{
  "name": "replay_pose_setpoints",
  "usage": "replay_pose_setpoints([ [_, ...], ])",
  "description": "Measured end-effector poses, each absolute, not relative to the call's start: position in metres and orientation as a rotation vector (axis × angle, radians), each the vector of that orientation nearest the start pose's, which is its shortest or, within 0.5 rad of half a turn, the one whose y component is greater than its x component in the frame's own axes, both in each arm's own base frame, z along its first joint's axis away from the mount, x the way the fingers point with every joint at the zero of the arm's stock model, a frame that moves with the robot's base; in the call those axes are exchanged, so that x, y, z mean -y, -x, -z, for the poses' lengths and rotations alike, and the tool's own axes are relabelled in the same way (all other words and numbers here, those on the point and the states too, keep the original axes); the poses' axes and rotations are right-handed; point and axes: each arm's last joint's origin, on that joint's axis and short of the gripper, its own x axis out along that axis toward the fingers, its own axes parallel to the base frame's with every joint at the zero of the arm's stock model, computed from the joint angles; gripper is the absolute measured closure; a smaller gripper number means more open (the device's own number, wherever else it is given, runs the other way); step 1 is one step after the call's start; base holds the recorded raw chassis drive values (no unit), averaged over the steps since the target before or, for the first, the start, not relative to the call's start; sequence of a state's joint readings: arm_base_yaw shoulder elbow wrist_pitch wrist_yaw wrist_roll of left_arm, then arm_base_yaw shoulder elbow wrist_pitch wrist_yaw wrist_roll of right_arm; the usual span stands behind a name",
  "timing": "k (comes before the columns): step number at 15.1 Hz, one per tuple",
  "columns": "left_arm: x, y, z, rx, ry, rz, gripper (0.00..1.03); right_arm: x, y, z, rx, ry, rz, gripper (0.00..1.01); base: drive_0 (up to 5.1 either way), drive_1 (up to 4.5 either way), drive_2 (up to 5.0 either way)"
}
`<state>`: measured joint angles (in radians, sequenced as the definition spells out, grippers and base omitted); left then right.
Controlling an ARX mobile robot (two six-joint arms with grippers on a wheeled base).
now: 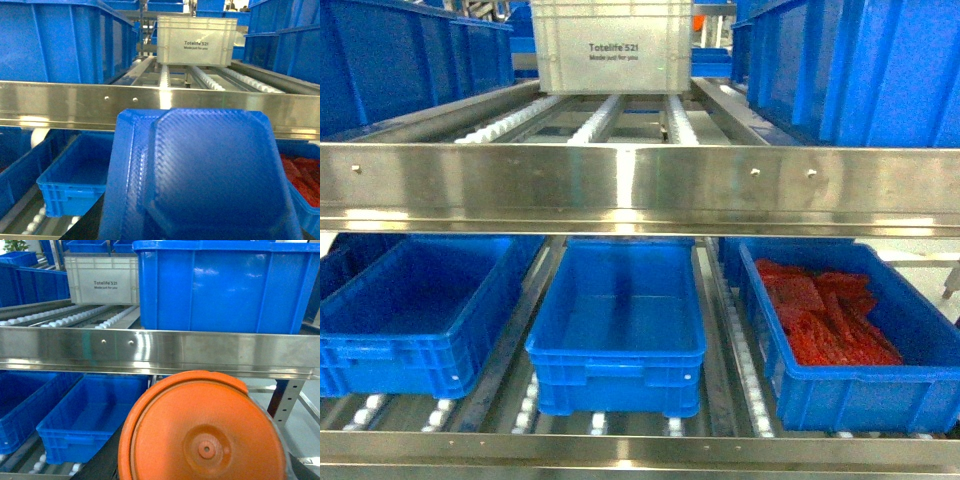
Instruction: Sort blue parts and orange caps into right shelf containers
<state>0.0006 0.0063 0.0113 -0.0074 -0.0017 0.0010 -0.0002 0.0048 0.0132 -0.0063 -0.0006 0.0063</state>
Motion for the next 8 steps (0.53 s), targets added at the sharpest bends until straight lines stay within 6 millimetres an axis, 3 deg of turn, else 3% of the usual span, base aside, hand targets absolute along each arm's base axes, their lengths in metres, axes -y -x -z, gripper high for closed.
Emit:
replay_pose_setpoints([
  [8,-0.0001,-0.0974,-0.1662,-0.002,-0.001,-0.002,0.61,0.0000,-0.0972,-0.1670,0.002,-0.006,0.000,0.57,-4.9,2.48,2.5],
])
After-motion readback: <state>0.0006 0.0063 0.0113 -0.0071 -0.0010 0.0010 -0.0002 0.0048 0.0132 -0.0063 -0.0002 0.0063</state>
